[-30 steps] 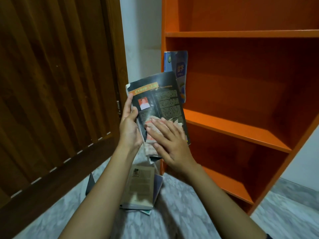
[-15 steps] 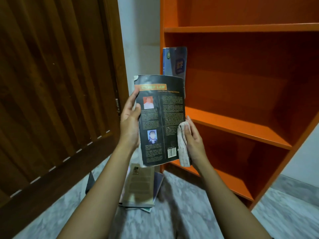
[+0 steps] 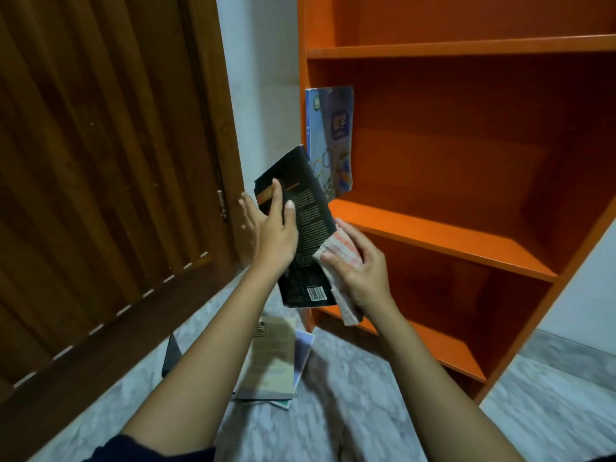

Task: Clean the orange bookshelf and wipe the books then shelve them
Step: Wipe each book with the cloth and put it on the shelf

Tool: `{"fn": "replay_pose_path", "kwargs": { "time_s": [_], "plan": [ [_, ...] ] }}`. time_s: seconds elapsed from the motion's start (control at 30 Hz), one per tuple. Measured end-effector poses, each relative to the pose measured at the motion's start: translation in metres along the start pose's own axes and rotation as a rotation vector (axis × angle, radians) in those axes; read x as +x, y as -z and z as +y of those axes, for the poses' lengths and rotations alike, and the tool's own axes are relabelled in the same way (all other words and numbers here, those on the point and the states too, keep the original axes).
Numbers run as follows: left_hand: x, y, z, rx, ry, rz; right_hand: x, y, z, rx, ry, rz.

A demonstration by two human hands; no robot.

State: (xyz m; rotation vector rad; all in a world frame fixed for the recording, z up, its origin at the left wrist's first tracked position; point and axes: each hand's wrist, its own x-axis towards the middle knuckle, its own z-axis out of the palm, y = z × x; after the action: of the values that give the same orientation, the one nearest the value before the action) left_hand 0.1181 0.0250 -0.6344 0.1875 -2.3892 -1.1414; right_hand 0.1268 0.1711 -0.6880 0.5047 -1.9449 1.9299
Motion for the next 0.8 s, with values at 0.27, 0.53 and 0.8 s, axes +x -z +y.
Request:
{"fn": "replay_pose_path", "kwargs": {
  "time_s": [0.27, 0.53, 0.8],
  "plan": [
    [-0.019, -0.003, 0.021, -0.321, 0.060, 0.085, -0.018, -0.006, -0.001, -0.657, 0.363, 0.059],
    [-0.001, 0.002, -0.009, -0.778, 0.211, 0.154, -0.025, -0.031, -0.012, -0.535, 0.290, 0.168],
    [-0.014, 0.012, 0.000, -0.956, 0.068, -0.027, -0.010, -0.041, -0.002, -0.384, 0.236, 0.147]
  ]
}}
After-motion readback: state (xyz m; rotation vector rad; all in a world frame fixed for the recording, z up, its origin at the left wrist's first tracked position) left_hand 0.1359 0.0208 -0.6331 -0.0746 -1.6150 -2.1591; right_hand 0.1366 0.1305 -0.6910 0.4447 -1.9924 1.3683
